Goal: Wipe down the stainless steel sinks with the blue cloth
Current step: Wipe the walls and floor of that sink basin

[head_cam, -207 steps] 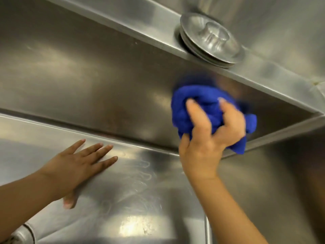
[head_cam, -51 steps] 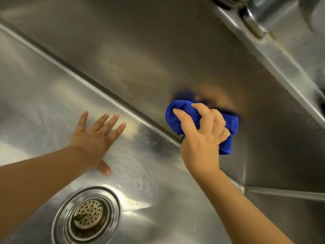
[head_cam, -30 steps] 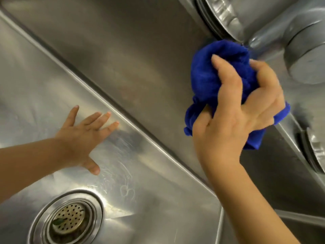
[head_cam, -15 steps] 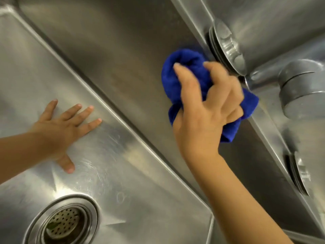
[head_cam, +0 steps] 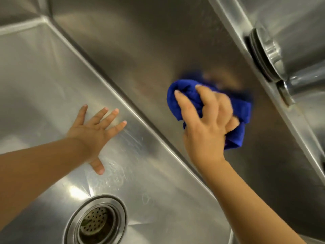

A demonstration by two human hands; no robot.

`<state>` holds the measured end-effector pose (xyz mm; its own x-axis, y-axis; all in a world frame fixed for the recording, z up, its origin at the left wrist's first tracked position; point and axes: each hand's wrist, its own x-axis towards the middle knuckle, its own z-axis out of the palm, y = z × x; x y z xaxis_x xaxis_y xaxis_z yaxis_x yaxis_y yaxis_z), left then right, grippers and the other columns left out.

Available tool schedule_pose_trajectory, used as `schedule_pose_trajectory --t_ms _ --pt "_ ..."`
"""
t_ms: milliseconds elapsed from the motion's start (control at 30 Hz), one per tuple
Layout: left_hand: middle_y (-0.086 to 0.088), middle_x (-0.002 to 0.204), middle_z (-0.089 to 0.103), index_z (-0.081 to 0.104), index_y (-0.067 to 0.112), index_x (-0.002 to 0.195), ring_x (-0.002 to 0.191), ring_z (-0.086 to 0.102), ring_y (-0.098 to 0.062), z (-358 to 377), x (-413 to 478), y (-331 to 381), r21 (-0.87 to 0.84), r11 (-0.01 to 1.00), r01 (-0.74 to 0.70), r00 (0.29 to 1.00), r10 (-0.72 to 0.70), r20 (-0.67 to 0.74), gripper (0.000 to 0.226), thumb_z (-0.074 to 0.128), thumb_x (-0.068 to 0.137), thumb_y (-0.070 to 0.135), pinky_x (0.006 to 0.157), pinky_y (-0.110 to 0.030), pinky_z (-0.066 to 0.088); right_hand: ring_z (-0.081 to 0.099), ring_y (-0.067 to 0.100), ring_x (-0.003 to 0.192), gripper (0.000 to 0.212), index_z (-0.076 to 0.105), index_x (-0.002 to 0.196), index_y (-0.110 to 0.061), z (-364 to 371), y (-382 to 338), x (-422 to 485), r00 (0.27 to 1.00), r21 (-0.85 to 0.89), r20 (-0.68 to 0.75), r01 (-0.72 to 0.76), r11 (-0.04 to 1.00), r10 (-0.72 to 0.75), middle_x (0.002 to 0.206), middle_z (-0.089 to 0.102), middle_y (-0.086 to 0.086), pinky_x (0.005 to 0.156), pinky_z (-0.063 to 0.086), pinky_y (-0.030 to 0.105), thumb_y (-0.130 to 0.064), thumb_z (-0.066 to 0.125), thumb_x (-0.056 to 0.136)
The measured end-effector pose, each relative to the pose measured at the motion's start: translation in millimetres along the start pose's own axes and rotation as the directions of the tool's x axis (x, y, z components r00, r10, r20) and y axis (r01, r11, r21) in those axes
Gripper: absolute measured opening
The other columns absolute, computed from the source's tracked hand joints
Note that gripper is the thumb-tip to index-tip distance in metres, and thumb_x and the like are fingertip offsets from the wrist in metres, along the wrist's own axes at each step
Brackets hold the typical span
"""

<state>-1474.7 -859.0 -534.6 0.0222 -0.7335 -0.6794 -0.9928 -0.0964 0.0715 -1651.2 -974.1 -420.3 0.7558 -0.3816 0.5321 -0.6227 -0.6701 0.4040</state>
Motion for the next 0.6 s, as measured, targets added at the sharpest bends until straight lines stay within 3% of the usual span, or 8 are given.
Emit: schedule_pose_trajectory --t_ms 67,100,167,233,433,600 --pt "-0.008 0.143 -0.049 -0.044 0.031 0.134 0.138 -0.035 -0.031 1.2 2.1 -0.1 0.006 1.000 0.000 1.000 0.000 -0.010 0.137 0.064 0.063 0.077 0.107 -0.063 -0.016 0.038 0.029 0.111 0.057 0.071 0.112 -0.025 25.7 -6.6 -32.2 0.975 -0.029 0.167 0.151 0.988 -0.144 0.127 0.036 0.005 0.059 0.040 0.038 0.008 0.054 0.069" --pt "-0.009 0.143 -0.049 -0.042 0.030 0.136 0.138 -0.035 -0.031 1.7 2.9 0.4 0.007 1.000 0.000 1.000 0.000 -0.011 0.137 0.064 0.063 0.077 0.107 -0.063 -0.016 0.038 0.029 0.110 0.056 0.072 0.108 -0.024 34.5 -10.3 -47.8 0.940 -0.012 0.274 0.215 0.977 -0.203 0.127 0.036 0.005 0.057 0.043 0.037 0.004 0.064 0.060" --pt "-0.009 0.144 -0.049 -0.041 0.029 0.138 0.138 -0.035 -0.032 2.6 4.8 1.7 0.004 1.000 0.001 1.000 -0.001 -0.016 0.138 0.066 0.064 0.075 0.107 -0.063 -0.015 0.039 0.028 0.111 0.077 0.074 0.098 -0.022 41.2 -17.8 -66.0 0.855 0.055 0.472 0.215 0.975 -0.215 0.124 0.038 0.005 0.059 0.047 0.038 0.002 0.084 0.025" --pt "-0.010 0.143 -0.049 -0.041 0.029 0.138 0.138 -0.035 -0.032 2.3 5.7 1.6 -0.002 1.000 0.003 1.000 -0.003 -0.027 0.138 0.067 0.065 0.074 0.108 -0.063 -0.015 0.039 0.029 0.110 0.090 0.073 0.095 -0.022 38.8 -22.6 -65.2 0.821 0.065 0.548 0.151 0.986 -0.161 0.123 0.039 0.006 0.061 0.047 0.040 0.000 0.086 0.009" --pt "-0.007 0.140 -0.052 -0.042 0.032 0.136 0.138 -0.036 -0.031 6.0 7.6 0.4 -0.022 1.000 0.002 0.998 -0.003 -0.058 0.140 0.069 0.062 0.074 0.108 -0.063 -0.014 0.035 0.031 0.113 0.083 0.068 0.111 -0.023 45.3 -57.1 -14.6 0.887 -0.001 0.441 0.151 0.988 -0.136 0.129 0.046 0.007 0.075 0.026 0.041 -0.009 0.083 0.031" --pt "-0.006 0.147 -0.046 -0.038 0.034 0.139 0.140 -0.033 -0.029 7.9 8.6 0.9 -0.016 1.000 0.005 0.996 -0.007 -0.089 0.140 0.069 0.059 0.076 0.110 -0.062 -0.011 0.036 0.026 0.112 0.077 0.073 0.105 -0.022 57.2 -38.0 -54.4 0.831 -0.086 0.509 0.308 0.947 -0.224 0.125 0.041 0.004 0.072 0.025 0.035 -0.008 0.083 0.030"
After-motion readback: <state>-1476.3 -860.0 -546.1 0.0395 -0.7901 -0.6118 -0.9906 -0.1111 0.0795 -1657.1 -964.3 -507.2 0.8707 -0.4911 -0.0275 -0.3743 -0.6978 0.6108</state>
